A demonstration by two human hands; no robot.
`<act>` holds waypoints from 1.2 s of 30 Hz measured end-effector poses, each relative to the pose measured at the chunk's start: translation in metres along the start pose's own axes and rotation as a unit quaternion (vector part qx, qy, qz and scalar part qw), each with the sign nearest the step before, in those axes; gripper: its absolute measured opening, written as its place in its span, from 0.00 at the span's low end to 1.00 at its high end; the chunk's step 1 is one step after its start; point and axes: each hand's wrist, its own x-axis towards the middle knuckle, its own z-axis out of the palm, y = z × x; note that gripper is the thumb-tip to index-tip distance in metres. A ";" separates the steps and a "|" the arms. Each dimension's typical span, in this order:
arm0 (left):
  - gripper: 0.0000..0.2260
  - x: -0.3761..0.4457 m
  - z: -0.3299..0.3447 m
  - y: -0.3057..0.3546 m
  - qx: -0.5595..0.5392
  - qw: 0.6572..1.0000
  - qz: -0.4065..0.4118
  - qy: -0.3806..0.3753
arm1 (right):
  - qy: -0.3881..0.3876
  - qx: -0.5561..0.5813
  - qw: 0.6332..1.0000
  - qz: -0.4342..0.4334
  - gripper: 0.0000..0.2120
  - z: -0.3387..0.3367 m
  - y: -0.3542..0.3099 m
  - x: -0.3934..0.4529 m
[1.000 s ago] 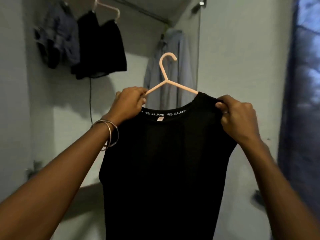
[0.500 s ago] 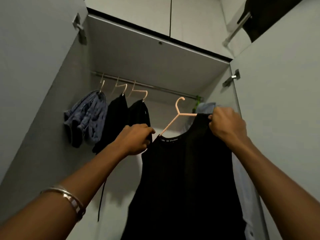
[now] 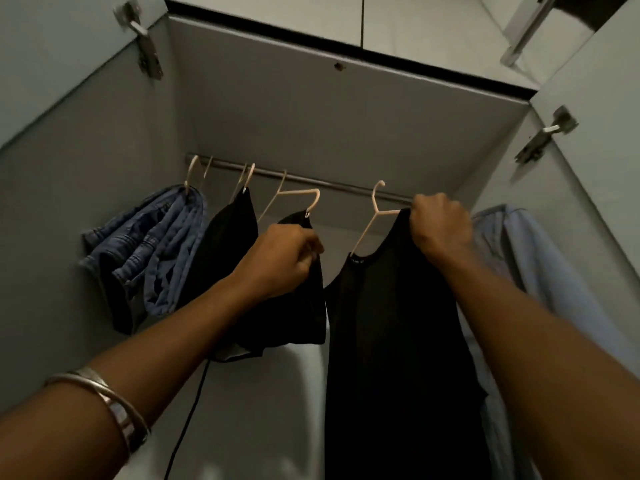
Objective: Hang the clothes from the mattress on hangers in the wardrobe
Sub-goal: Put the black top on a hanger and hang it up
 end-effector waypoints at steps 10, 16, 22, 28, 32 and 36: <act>0.14 0.044 0.090 -0.026 -0.159 0.987 -0.017 -0.028 | -0.050 -0.033 0.998 -0.019 0.13 0.106 -0.012 0.014; 0.08 0.081 0.058 -0.042 -0.351 0.928 -0.049 0.111 | -0.037 -0.014 0.999 -0.027 0.13 0.123 -0.049 0.076; 0.09 0.115 0.020 -0.067 -0.308 0.925 -0.021 0.221 | -0.025 -0.001 0.999 -0.027 0.09 0.123 -0.084 0.111; 0.11 0.139 0.010 -0.086 -0.192 0.937 -0.039 0.288 | 0.003 0.043 0.999 -0.032 0.09 0.114 -0.104 0.120; 0.11 0.140 0.008 -0.095 -0.176 0.943 -0.049 0.278 | 0.011 0.078 0.996 -0.032 0.10 0.097 -0.121 0.125; 0.11 0.135 0.003 -0.100 -0.182 0.941 -0.059 0.280 | 0.015 0.093 0.995 -0.021 0.08 0.079 -0.135 0.126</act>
